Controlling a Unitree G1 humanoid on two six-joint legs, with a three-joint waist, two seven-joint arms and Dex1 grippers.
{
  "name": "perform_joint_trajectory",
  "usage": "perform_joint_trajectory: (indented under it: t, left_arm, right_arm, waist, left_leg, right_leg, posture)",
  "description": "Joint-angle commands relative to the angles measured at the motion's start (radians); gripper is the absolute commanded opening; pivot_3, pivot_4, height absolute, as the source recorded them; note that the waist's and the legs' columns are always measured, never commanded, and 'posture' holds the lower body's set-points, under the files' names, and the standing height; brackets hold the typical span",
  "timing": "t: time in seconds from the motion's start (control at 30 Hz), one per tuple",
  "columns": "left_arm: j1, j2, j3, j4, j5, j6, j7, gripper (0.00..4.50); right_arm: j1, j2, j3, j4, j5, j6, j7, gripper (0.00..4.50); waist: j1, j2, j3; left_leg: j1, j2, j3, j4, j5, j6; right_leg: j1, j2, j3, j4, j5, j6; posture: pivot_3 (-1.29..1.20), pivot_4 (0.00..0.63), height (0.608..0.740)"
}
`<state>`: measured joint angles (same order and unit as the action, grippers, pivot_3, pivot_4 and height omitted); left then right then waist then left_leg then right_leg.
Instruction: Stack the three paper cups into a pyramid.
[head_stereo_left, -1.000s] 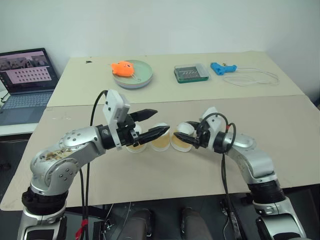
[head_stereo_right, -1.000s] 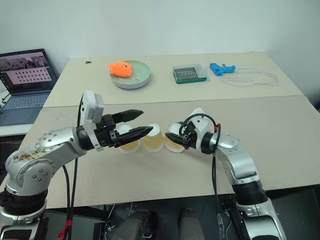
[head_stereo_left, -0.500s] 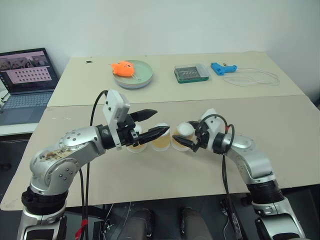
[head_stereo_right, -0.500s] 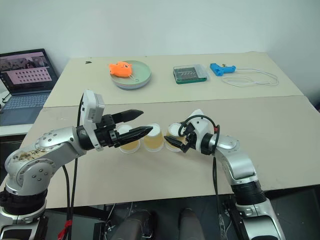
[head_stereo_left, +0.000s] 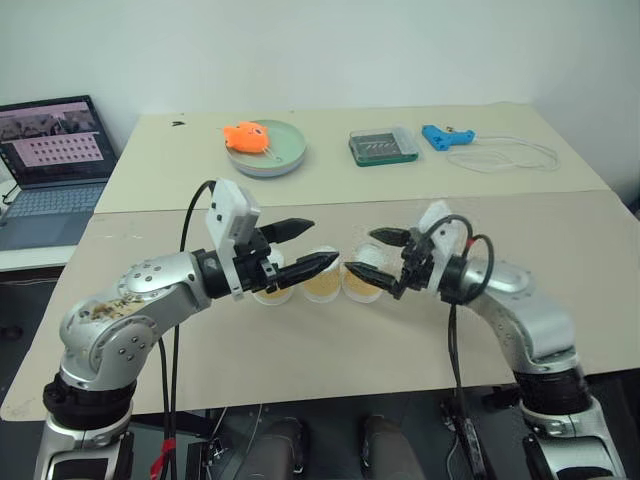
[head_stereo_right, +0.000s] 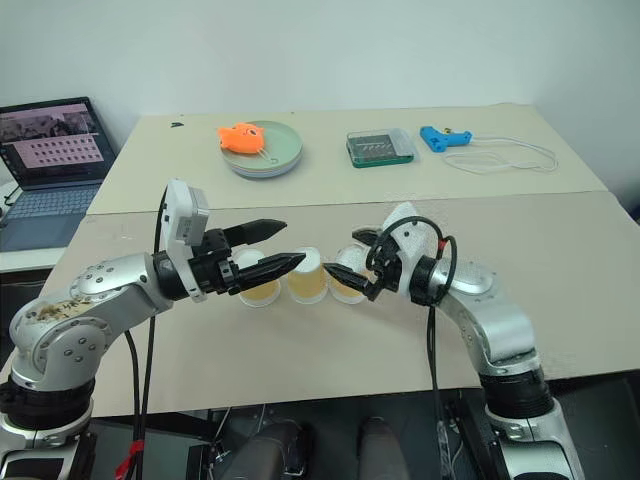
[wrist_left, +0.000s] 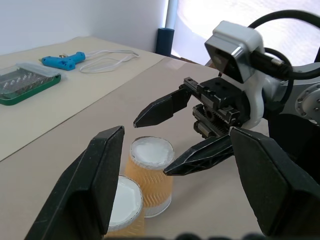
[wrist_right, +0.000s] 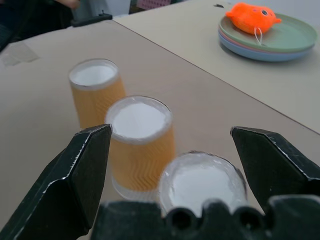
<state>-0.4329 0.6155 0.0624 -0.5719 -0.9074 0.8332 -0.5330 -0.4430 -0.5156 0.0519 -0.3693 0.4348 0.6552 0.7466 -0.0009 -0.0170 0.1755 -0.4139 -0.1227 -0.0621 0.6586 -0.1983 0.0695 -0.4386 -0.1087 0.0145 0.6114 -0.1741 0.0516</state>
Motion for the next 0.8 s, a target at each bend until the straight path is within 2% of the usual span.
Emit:
perform_joint_trajectory:
  t: [0.03,0.2,0.3,0.4,0.6,0.7,0.8]
  left_arm:
    - [-0.013,0.007,0.026,-0.015,0.002,-0.017,-0.004,3.56]
    - [0.005,0.006,0.085,0.003,0.028,-0.032,0.049,3.56]
    - [0.041,-0.042,0.16,-0.019,0.112,-0.052,0.228,3.56]
    - [0.143,-0.098,0.221,-0.085,0.205,-0.076,0.377,3.56]
    - [0.441,-0.087,0.197,-0.255,0.254,-0.096,0.343,3.56]
    - [0.5,-0.104,0.171,-0.232,0.275,-0.126,0.318,3.56]
    - [0.509,-0.108,0.138,-0.211,0.3,-0.152,0.292,3.56]
  right_arm:
    - [-0.05,-0.022,-0.05,-0.085,0.051,0.041,-0.015,4.45]
    - [-0.044,-0.09,-0.107,-0.104,0.08,0.054,0.011,4.45]
    - [-0.005,-0.189,-0.149,-0.076,0.067,0.03,0.061,4.45]
    - [-0.001,-0.236,-0.178,-0.041,0.066,0.02,0.074,4.45]
    - [-0.031,-0.256,-0.185,0.017,0.064,-0.001,0.089,4.45]
    - [-0.045,-0.255,-0.173,0.028,0.063,-0.006,0.095,4.45]
    - [-0.05,-0.255,-0.172,0.02,0.071,0.004,0.096,4.45]
  waist:
    - [0.001,0.0,0.0]
    - [0.007,0.0,0.0]
    - [0.013,0.0,0.0]
    - [0.009,-0.001,0.0]
    - [0.013,-0.001,0.0]
    - [0.023,-0.001,0.0]
    - [0.026,-0.001,0.0]
  left_leg:
    - [0.0,0.0,0.0,0.0,0.0,0.0]
    - [0.0,0.0,0.0,0.0,0.0,0.0]
    - [-0.001,0.0,0.0,0.0,0.0,0.001]
    - [-0.001,-0.001,0.0,0.0,0.0,0.001]
    - [-0.001,0.0,0.001,0.0,-0.001,0.001]
    - [-0.001,0.0,0.001,0.0,-0.001,0.001]
    - [-0.001,0.0,0.001,0.0,-0.001,0.001]
  right_leg:
    - [0.0,0.0,0.0,0.0,0.0,0.0]
    - [0.0,0.0,0.0,0.0,0.0,0.0]
    - [0.0,-0.001,0.0,-0.001,0.0,0.0]
    - [0.0,-0.002,0.0,-0.001,0.0,0.0]
    - [0.0,-0.002,0.0,-0.001,0.0,0.0]
    - [0.001,-0.003,-0.001,-0.001,0.0,0.0]
    - [0.002,-0.004,-0.002,-0.002,-0.005,0.008]
  posture:
    - [0.0,0.15,0.73]
    - [0.0,0.15,0.73]
    - [0.0,0.15,0.73]
    - [0.0,0.15,0.73]
    - [0.0,0.15,0.73]
    - [0.0,0.15,0.73]
    - [0.0,0.15,0.73]
